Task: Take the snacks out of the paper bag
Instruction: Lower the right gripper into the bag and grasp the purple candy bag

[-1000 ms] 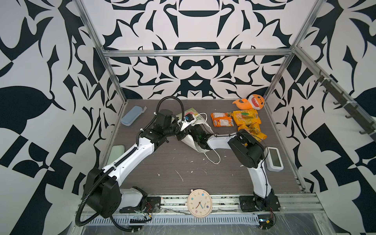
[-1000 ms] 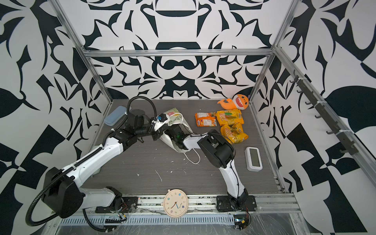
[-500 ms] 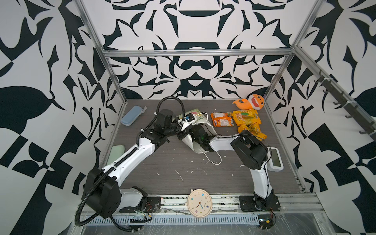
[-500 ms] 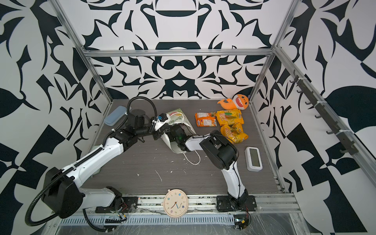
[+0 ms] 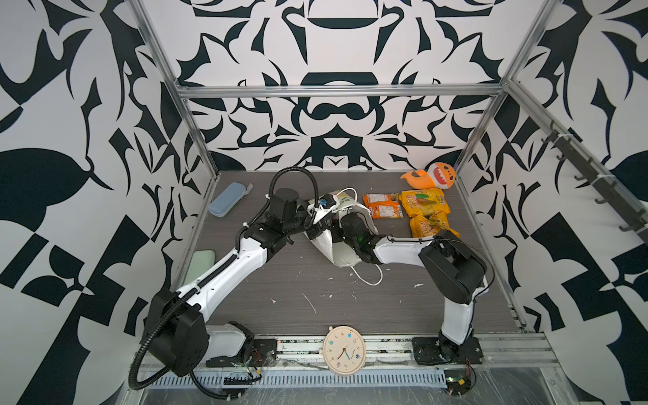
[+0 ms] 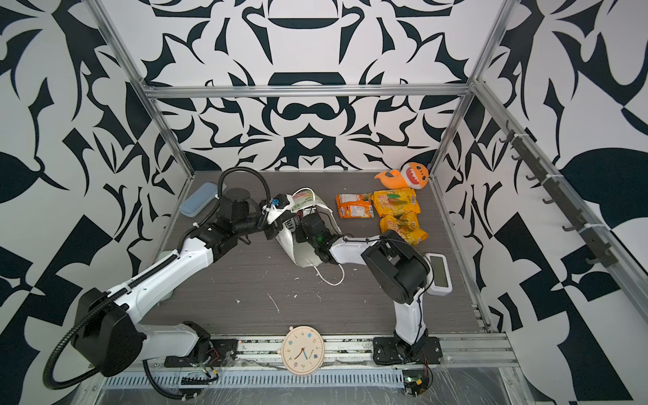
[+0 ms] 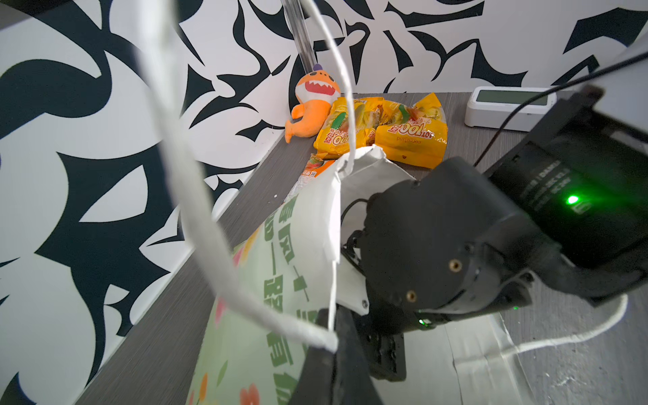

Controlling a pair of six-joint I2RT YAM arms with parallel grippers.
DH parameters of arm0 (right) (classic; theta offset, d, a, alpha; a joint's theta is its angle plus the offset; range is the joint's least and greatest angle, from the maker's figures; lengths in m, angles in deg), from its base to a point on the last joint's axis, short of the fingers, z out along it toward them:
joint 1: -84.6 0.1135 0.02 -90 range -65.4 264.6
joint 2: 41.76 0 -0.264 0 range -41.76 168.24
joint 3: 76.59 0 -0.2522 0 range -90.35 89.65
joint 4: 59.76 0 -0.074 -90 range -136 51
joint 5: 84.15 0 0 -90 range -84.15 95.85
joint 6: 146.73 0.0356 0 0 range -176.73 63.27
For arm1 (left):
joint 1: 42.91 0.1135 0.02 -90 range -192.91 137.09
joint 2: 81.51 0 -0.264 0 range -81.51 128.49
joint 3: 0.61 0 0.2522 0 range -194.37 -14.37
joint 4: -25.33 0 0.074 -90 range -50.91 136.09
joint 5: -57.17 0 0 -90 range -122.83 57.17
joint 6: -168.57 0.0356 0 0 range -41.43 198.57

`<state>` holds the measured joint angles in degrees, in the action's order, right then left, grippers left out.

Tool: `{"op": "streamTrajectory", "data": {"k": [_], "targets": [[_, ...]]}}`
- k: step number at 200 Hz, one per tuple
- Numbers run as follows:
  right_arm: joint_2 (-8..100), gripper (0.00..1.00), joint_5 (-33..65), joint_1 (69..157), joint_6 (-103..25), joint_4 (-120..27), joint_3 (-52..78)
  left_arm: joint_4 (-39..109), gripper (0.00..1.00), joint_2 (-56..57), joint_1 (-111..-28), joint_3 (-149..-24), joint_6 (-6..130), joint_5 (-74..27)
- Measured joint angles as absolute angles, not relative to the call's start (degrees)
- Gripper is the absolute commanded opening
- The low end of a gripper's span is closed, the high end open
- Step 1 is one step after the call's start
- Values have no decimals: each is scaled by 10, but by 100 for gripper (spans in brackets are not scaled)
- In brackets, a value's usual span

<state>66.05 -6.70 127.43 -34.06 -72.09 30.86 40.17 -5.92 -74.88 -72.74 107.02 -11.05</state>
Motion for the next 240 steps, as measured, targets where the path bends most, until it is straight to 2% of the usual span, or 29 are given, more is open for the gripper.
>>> {"op": "streamTrajectory", "data": {"k": [51, 77, 100, 118, 123, 144, 152, 190, 200, 240], "targets": [[601, 0, -41, 1275, -352, -724, 348, 398, 0, -59, -749, -727, 1070, -118], [600, 35, -36, 1275, -358, -725, 348, 397, 0, -59, -749, -727, 1070, -120], [619, 56, -29, 1274, -353, -729, 339, 398, 0, -59, -749, -727, 1070, -120], [648, 59, -14, 1274, -353, -759, 331, 398, 0, -59, -749, -727, 1070, -120], [654, 65, -10, 1274, -352, -768, 331, 398, 0, -59, -749, -727, 1070, -120], [686, 70, 14, 1274, -349, -817, 331, 398, 0, -59, -749, -727, 1070, -117], [696, 86, 21, 1274, -345, -836, 331, 398, 0, -59, -749, -727, 1069, -117], [737, 92, 2, 1286, -359, -902, 314, 402, 0, -59, -750, -727, 1069, -113], [751, 99, -23, 1294, -362, -911, 300, 402, 0, -59, -750, -727, 1069, -114], [811, 99, -167, 1328, -372, -898, 228, 407, 0, -59, -749, -727, 1066, -117]]}}
